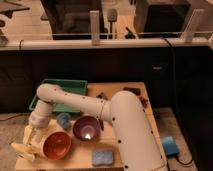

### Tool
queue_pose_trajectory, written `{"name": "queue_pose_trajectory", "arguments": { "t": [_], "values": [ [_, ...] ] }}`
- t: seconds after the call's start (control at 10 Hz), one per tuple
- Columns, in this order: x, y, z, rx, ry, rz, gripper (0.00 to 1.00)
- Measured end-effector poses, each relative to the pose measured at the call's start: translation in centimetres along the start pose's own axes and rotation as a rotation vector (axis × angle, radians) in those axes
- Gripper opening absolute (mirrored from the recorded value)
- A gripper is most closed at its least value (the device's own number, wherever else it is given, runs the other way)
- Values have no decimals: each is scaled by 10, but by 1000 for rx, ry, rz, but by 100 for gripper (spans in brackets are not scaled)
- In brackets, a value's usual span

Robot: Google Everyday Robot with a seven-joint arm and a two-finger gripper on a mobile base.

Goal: Place banana in metal cup

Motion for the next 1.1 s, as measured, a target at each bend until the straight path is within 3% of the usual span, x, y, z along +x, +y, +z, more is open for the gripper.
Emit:
{"name": "queue_pose_trajectory", "arguments": {
  "t": [0.5,0.8,1.1],
  "values": [
    [-1,2,-4,9,23,15,80],
    [-5,-20,-10,15,35,43,80],
    [-7,-23,-11,18,43,54,80]
  ]
}}
